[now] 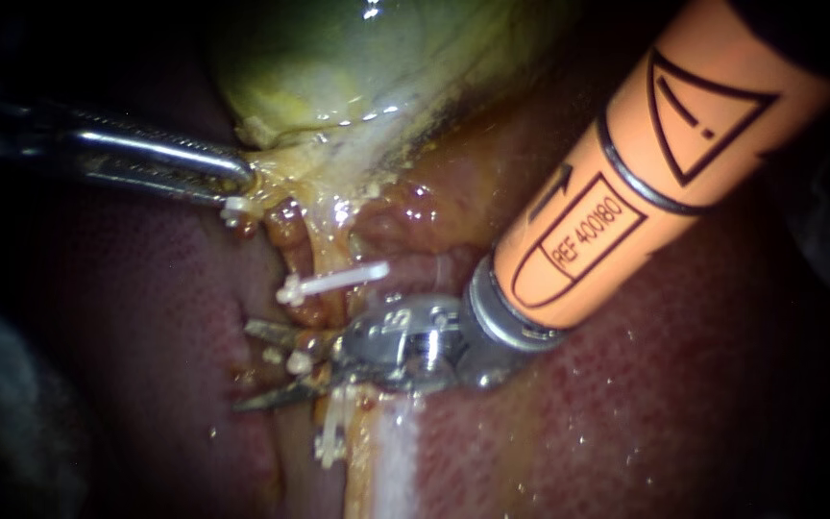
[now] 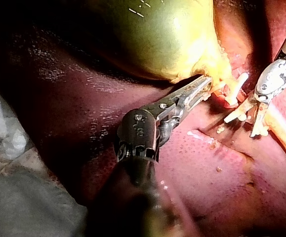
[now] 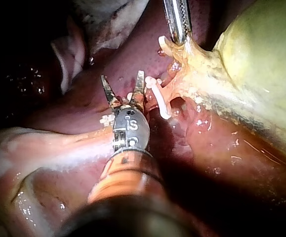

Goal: Go to the cutting position right tube

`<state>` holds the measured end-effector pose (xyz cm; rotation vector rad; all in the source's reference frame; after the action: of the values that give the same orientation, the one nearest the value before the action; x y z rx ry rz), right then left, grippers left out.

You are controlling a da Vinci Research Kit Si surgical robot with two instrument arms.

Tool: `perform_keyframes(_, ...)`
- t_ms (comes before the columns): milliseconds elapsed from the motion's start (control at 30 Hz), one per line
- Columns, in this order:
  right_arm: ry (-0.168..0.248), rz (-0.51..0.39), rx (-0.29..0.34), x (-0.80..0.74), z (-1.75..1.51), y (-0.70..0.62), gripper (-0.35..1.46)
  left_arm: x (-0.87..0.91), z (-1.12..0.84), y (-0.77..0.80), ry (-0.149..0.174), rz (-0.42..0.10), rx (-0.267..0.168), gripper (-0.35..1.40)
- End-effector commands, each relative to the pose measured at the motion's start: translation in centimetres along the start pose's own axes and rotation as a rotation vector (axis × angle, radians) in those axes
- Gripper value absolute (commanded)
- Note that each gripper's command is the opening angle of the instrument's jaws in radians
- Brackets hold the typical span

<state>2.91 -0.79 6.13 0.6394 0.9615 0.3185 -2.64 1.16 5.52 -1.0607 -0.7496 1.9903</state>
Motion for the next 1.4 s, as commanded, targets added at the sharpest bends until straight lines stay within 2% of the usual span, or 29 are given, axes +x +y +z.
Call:
perform_keyframes(33, 0.000, 0.001, 0.000, 0.01, -0.01, -0.01, 1.42, 0.00, 0.00, 0.00, 0.000, 0.000, 0.000, -0.35)
perform_keyframes(400, -0.001, 0.019, 0.011, 0.03, -0.16, -0.10, 1.43, 0.00, 0.00, -0.01, 0.000, 0.000, -0.001, -0.35)
perform_keyframes(700, 0.017, 0.042, 0.046, 0.04, -0.71, -0.30, 1.43, 0.00, -0.02, -0.01, -0.001, 0.000, -0.002, -0.35)
perform_keyframes(900, 0.024, 0.045, 0.051, 0.07, -1.07, -0.35, 1.43, 0.00, -0.03, -0.01, -0.001, 0.000, -0.003, -0.35)
perform_keyframes(1133, 0.024, 0.063, 0.046, 0.01, -1.28, -0.31, 1.43, 0.01, -0.04, -0.02, -0.002, 0.000, -0.004, -0.35)
perform_keyframes(1400, 0.026, 0.078, 0.030, -0.09, -1.31, -0.15, 1.43, 0.01, -0.06, -0.01, -0.001, -0.001, -0.002, -0.35)
